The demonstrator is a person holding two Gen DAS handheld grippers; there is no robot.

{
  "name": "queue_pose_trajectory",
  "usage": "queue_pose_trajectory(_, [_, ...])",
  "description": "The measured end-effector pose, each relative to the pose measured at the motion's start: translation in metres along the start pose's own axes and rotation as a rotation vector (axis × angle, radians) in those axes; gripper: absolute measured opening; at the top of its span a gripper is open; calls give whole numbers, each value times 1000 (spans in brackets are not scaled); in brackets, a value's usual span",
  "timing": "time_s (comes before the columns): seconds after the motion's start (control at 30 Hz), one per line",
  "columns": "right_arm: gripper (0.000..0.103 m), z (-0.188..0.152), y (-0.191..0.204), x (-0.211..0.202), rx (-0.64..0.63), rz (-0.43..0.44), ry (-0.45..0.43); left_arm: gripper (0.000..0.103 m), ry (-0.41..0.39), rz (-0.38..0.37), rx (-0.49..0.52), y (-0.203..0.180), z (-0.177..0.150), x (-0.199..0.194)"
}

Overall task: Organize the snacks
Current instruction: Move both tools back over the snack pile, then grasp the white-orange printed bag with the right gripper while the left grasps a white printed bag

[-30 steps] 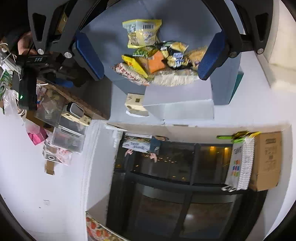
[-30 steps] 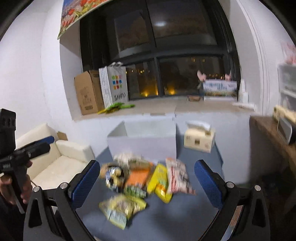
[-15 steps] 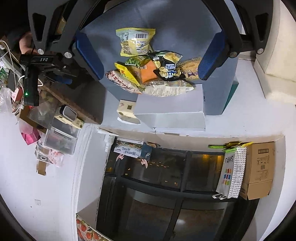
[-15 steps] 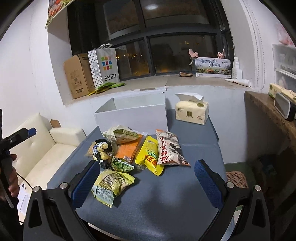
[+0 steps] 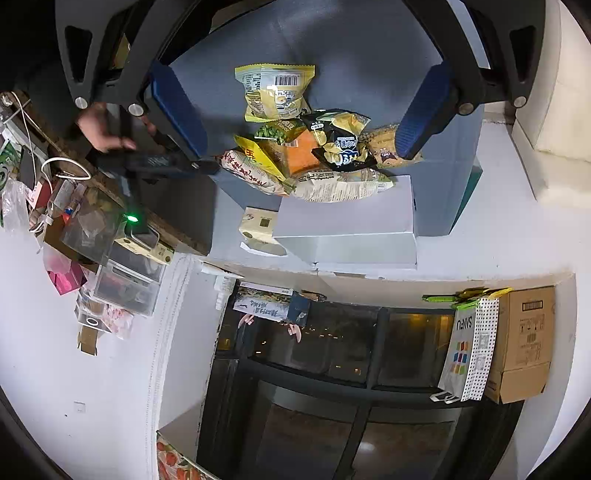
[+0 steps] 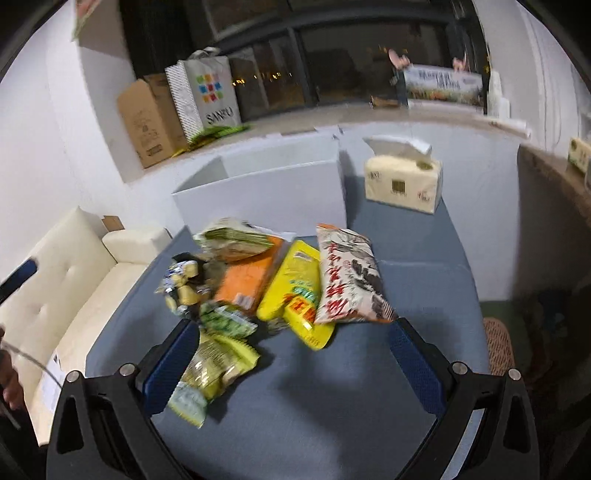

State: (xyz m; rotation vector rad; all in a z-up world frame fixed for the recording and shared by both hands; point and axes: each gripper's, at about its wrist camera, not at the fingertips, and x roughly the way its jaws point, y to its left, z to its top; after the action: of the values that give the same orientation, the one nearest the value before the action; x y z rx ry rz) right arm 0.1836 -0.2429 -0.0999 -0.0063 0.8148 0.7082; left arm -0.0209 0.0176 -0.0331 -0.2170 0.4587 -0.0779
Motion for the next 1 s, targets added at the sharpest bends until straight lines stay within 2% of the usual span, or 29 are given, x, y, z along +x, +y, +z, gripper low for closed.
queue_pose_trajectory(0.17, [103, 28, -27, 48, 51, -33, 91, 103, 5, 7, -2, 3, 0, 1])
queue_pose_trajectory(0.27, [103, 38, -40, 76, 95, -8, 149, 103, 12, 11, -13, 5, 0, 3])
queue_pose_trajectory(0.4, [103, 43, -54, 106, 141, -16, 208, 103, 23, 21, -21, 9, -1, 7])
queue_pose_trajectory(0.53, [101, 41, -59, 121, 163, 11, 237, 103, 49, 10, -49, 13, -2, 16])
queue_pose_trajectory(0.57, [96, 39, -60, 125, 168, 13, 251, 103, 62, 2, -63, 14, -2, 19])
queue_pose_trajectory(0.67, [51, 34, -64, 130, 186, 43, 250, 103, 96, -33, -124, 18, 0, 33])
queue_pose_trajectory(0.77, [39, 31, -66, 124, 164, 47, 231, 103, 138, -79, -214, 24, 4, 53])
queue_pose_trajectory(0.93, [37, 31, -60, 88, 142, 87, 147, 103, 187, -148, -356, 27, 15, 92])
queue_pose_trajectory(1.0, [37, 31, -57, 68, 145, 101, 96, 103, 233, -143, -456, 31, 18, 113])
